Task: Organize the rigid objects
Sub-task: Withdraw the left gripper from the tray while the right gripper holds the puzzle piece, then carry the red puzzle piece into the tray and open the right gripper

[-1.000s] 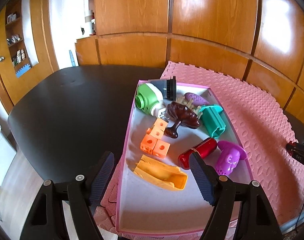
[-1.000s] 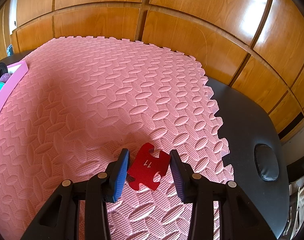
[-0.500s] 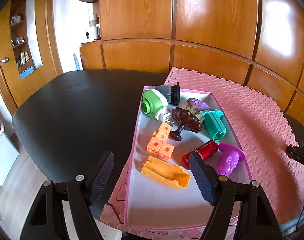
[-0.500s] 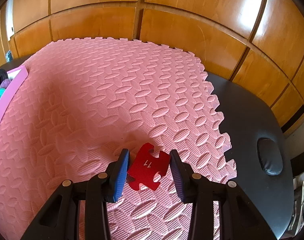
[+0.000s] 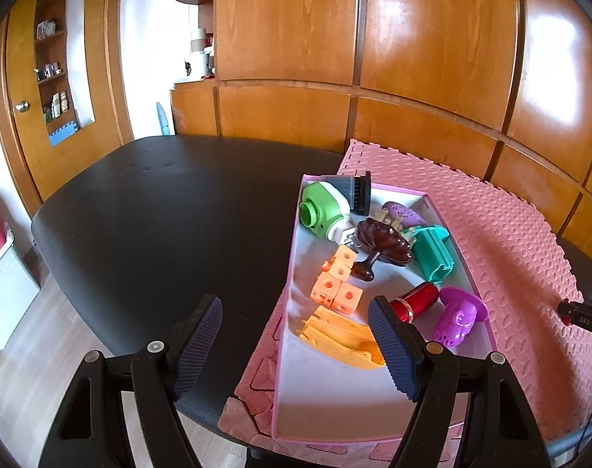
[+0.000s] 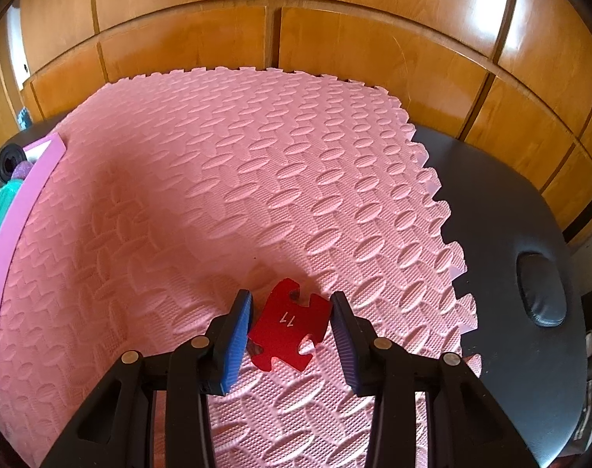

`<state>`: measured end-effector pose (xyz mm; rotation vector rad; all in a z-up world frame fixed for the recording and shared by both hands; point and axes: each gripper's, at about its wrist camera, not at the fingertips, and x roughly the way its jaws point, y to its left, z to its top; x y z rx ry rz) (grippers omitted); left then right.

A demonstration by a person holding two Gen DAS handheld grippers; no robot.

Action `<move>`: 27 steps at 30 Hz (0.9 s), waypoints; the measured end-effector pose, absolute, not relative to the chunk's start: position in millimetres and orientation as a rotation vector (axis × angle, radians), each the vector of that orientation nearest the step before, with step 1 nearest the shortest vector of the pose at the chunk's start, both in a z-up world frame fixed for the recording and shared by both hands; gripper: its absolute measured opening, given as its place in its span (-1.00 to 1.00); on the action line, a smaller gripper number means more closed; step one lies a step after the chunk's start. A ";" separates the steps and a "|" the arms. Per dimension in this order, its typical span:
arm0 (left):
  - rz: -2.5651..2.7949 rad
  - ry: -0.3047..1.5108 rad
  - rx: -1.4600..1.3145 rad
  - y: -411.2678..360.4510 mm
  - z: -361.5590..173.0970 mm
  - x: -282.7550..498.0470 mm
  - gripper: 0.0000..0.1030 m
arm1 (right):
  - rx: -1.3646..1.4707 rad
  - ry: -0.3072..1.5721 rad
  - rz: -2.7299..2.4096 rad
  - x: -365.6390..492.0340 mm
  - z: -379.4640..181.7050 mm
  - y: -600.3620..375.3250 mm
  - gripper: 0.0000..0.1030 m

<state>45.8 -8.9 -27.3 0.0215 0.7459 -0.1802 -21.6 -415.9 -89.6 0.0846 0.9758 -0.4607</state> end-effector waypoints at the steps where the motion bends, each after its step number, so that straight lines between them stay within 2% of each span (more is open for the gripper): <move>1: -0.177 0.748 0.019 -7.0 -28.0 46.1 0.51 | 0.097 0.979 -0.462 -21.9 -89.0 -415.8 -0.22; 12: -0.117 0.745 -0.024 17.1 -28.2 50.2 0.51 | 0.095 0.921 -0.286 -20.5 -70.0 -355.8 -0.22; 21: -0.084 0.744 -0.047 32.2 -27.5 53.0 0.51 | 0.011 0.781 0.079 -16.2 -26.1 -240.9 -0.22; 27: -0.084 0.751 -0.056 34.8 -28.7 53.4 0.51 | -0.046 0.804 0.283 -8.0 -33.2 -169.9 -0.22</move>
